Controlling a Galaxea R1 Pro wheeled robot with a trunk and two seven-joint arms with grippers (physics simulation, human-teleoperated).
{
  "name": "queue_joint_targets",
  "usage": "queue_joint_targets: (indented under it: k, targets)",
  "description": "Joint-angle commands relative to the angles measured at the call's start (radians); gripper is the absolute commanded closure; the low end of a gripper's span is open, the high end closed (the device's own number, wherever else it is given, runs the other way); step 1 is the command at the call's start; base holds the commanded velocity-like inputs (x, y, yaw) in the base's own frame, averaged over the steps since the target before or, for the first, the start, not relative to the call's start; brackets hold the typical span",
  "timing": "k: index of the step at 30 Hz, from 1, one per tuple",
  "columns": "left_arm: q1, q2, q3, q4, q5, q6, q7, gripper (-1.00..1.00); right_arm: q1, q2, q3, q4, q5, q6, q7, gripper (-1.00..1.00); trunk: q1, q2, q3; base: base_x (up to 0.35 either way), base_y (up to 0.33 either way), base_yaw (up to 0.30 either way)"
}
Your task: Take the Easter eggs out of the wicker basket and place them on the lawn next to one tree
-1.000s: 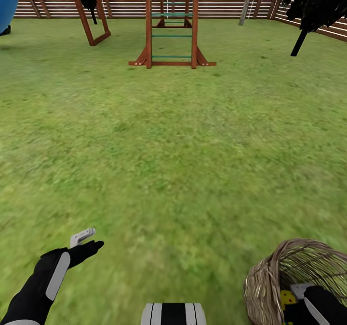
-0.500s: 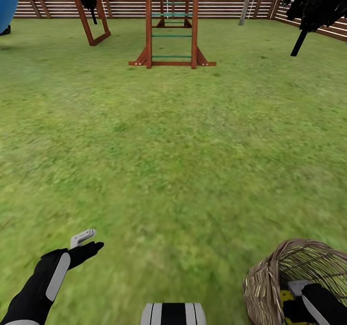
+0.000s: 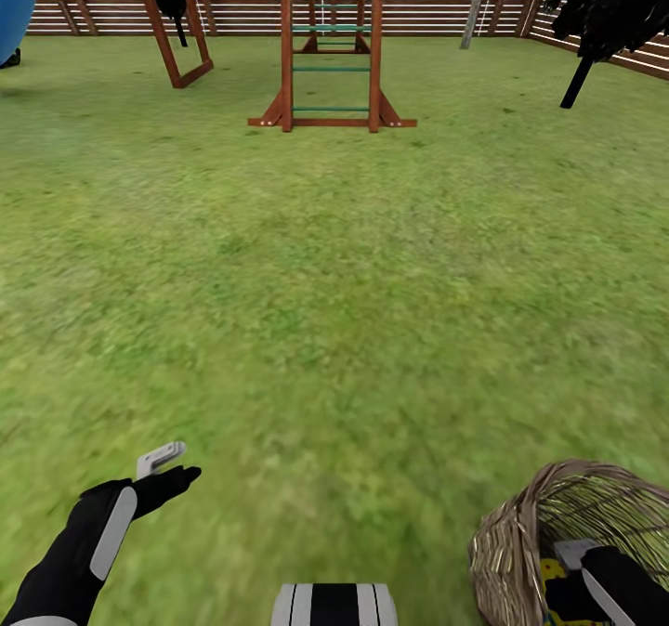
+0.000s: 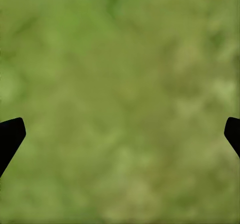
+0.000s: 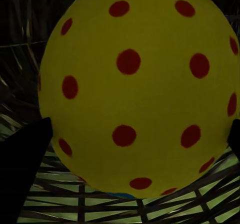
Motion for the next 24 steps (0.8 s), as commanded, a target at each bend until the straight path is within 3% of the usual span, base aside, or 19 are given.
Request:
queue_joint_targets:
  k: [1, 17, 24]
  targets:
    - [0.0, 0.001, 0.001, -0.001, 0.007, 0.005, 0.002, -1.0, 0.0, -0.001, 0.003, -0.001, 0.001, 0.003, 0.006, 1.0, 0.0, 0.0, -0.001, 0.0, 0.0, 0.0]
    - [0.0, -0.002, -0.004, 0.003, 0.006, 0.005, 0.002, -1.0, 0.0, 0.008, 0.004, 0.0, 0.002, 0.007, 0.007, 1.0, 0.0, 0.0, -0.001, 0.0, 0.0, 0.0]
    - [0.0, -0.004, -0.004, 0.061, 0.008, 0.004, 0.001, -1.0, 0.0, 0.008, 0.004, 0.0, 0.003, 0.009, 0.004, 1.0, -0.003, 0.001, 0.026, 0.0, 0.0, 0.0]
